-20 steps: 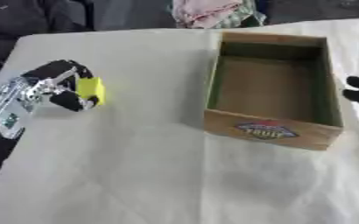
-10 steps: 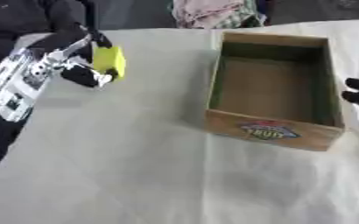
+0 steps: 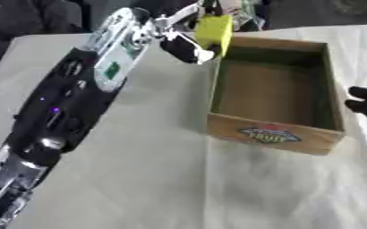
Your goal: Pick up objects on the table and place them in the box.
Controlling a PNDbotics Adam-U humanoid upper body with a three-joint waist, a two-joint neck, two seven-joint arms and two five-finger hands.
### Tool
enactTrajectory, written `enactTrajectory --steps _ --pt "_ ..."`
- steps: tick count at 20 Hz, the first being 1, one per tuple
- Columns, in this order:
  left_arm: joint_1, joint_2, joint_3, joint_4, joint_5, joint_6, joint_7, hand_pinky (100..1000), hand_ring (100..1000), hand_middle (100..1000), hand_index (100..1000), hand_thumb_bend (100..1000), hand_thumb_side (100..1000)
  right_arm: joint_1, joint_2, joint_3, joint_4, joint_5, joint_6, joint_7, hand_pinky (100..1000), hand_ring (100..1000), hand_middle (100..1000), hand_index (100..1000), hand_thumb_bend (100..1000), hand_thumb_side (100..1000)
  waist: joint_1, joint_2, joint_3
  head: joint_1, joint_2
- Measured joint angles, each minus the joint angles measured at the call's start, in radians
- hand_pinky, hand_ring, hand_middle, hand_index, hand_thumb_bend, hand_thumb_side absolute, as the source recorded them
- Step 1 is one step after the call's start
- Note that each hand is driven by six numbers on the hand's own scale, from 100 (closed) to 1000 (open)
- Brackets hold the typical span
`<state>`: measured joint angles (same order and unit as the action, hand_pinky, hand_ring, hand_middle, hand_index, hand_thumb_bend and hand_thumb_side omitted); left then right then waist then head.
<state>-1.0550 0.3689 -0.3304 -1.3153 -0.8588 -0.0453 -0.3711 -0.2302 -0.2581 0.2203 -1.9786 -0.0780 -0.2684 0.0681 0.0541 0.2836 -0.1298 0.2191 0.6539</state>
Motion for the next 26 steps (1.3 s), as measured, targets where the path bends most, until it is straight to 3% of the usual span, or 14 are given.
enactTrajectory --steps 6,8,10,13,15,17,20,23,25,26 --pt "-0.008 -0.115 -0.029 0.134 -0.111 -0.054 0.028 607 524 489 664 297 358 -0.009 0.008 0.009 0.0 -0.01 0.004 0.019 837 862 595 780 100 470 0.003 0.008 -0.022 0.011 0.0" --pt "-0.005 -0.136 -0.042 0.159 -0.13 -0.076 0.024 641 591 566 744 327 372 -0.013 0.008 0.01 0.0 -0.013 0.005 0.021 837 861 594 780 100 473 0.006 0.008 -0.023 0.012 -0.001" --pt "0.001 -0.153 -0.053 0.173 -0.144 -0.094 0.021 655 625 613 799 451 441 -0.016 0.008 0.013 0.0 -0.013 0.007 0.023 837 861 595 780 100 470 0.006 0.009 -0.024 0.012 -0.003" --pt "0.009 -0.16 -0.066 0.167 -0.151 -0.108 0.032 715 707 738 878 731 592 -0.016 0.009 0.014 0.0 -0.014 0.007 0.025 837 861 595 780 100 470 0.006 0.01 -0.024 0.012 -0.005" --pt "0.009 -0.158 -0.072 0.132 -0.146 -0.108 0.044 738 741 773 891 860 654 -0.016 0.009 0.014 0.0 -0.014 0.007 0.025 837 861 595 780 100 470 0.006 0.01 -0.021 0.011 -0.005" --pt "0.01 -0.143 -0.075 0.067 -0.127 -0.099 0.059 757 759 797 893 933 701 -0.016 0.009 0.014 0.0 -0.014 0.007 0.025 837 861 595 780 100 470 0.006 0.009 -0.013 0.007 -0.005" --pt "0.013 -0.093 -0.074 -0.069 -0.09 -0.074 0.076 746 752 792 892 914 717 -0.015 0.009 0.013 0.0 -0.014 0.005 0.024 837 860 595 780 100 470 0.005 0.009 -0.001 0.001 -0.006" --pt "0.062 -0.033 -0.039 -0.248 -0.002 -0.027 0.11 656 685 739 883 614 786 -0.015 0.008 0.005 0.0 -0.014 0.003 0.016 836 860 595 779 100 470 0.005 0.009 0.016 -0.01 -0.013" --pt "0.135 0.003 0.008 -0.379 0.119 0.032 0.165 611 650 707 876 516 781 -0.015 0.007 -0.002 0.0 -0.014 0.002 0.009 836 859 595 779 100 470 0.006 0.009 0.027 -0.018 -0.014" --pt "0.182 0.019 0.033 -0.443 0.195 0.063 0.202 606 646 704 874 512 778 -0.016 0.007 -0.005 0.0 -0.014 0.001 0.005 836 859 595 779 100 470 0.006 0.01 0.032 -0.022 -0.014"
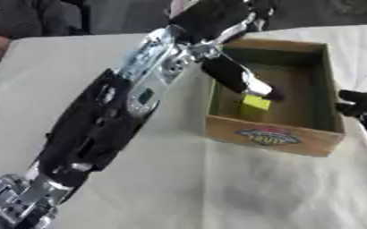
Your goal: Pick up objects on the table and place them in the box.
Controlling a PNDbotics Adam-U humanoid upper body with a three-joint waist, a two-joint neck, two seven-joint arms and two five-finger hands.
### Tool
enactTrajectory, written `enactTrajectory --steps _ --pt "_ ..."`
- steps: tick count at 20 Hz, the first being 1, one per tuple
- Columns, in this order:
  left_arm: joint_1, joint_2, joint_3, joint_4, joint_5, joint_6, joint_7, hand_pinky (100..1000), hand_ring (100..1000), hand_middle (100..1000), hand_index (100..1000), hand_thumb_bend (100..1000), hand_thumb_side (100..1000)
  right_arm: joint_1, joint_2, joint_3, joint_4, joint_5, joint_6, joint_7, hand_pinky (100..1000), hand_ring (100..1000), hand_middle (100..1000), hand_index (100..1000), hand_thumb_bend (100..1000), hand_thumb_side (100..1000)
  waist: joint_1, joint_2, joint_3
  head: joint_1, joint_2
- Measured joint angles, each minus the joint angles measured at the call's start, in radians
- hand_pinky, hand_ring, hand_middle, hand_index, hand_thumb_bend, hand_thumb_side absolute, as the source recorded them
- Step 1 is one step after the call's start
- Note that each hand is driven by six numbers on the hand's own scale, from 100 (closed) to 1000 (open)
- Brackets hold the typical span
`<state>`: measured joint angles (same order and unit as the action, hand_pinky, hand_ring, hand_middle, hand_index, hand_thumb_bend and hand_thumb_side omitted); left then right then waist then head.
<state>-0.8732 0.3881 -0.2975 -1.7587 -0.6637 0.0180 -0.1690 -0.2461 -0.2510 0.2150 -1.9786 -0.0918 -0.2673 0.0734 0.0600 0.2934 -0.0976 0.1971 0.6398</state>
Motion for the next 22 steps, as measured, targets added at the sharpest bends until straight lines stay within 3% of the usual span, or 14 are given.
enactTrajectory --steps 2,5,11,16,22 --pt "0.101 0.026 0.051 -0.114 0.152 0.044 0.087 580 625 683 865 465 763 -0.001 0.0 -0.006 0.0 0.0 -0.001 -0.008 835 859 595 779 100 470 0.0 0.003 0.008 -0.007 -0.002" --pt "0.261 0.039 0.121 -0.196 0.33 0.033 0.252 554 607 665 859 413 747 -0.001 -0.002 -0.015 0.0 0.001 -0.002 -0.02 835 858 595 778 100 470 0.001 0.008 0.024 -0.018 -0.005" --pt "0.515 -0.005 0.184 -0.221 0.466 -0.037 0.478 523 584 638 856 376 757 -0.001 -0.003 -0.03 0.0 0.011 0.0 -0.041 834 859 595 778 100 470 -0.001 0.014 0.048 -0.032 0.003" --pt "0.623 -0.069 0.185 -0.221 0.518 -0.057 0.543 504 568 621 853 341 764 -0.001 -0.003 -0.03 0.0 0.015 -0.002 -0.046 834 858 596 779 100 470 -0.003 0.015 0.048 -0.042 0.023" --pt "0.646 -0.12 0.172 -0.221 0.553 -0.06 0.562 500 564 617 854 330 769 -0.003 -0.003 -0.032 0.0 0.018 -0.002 -0.05 835 860 597 779 100 470 -0.007 0.015 0.048 -0.074 0.039"
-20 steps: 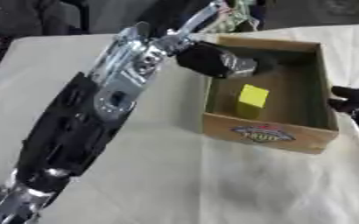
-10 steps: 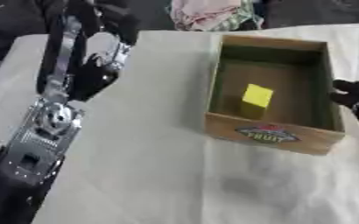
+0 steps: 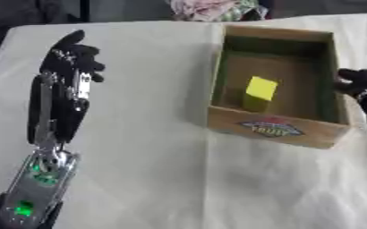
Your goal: Pick up objects on the table and place them in the box.
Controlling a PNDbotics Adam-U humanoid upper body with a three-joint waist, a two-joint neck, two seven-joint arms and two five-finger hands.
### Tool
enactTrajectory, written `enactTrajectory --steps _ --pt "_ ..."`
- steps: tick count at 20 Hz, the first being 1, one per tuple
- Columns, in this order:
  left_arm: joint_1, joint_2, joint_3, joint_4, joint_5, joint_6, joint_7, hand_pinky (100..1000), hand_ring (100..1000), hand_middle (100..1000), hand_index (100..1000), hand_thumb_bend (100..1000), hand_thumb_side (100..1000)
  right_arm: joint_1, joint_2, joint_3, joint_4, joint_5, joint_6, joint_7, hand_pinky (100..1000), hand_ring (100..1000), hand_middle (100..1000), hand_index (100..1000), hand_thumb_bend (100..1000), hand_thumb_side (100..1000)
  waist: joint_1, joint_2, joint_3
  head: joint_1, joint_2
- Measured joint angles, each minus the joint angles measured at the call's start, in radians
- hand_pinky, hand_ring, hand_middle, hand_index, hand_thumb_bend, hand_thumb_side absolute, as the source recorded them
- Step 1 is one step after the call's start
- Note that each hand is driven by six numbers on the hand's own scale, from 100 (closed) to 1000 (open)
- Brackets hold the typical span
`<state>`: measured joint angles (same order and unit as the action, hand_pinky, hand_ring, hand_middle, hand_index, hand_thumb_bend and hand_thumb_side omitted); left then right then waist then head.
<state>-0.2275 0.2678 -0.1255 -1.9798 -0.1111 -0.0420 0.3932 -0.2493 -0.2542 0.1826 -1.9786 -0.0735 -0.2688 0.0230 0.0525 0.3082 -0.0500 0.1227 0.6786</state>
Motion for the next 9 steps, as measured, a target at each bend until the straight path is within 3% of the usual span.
enactTrajectory --steps 9 --pt "0.004 -0.015 -0.011 0.0 0.015 0.003 -0.001 499 562 615 856 330 776 -0.001 0.003 -0.003 0.0 0.004 0.005 -0.006 834 860 597 779 100 470 -0.005 0.004 0.001 -0.045 0.031"
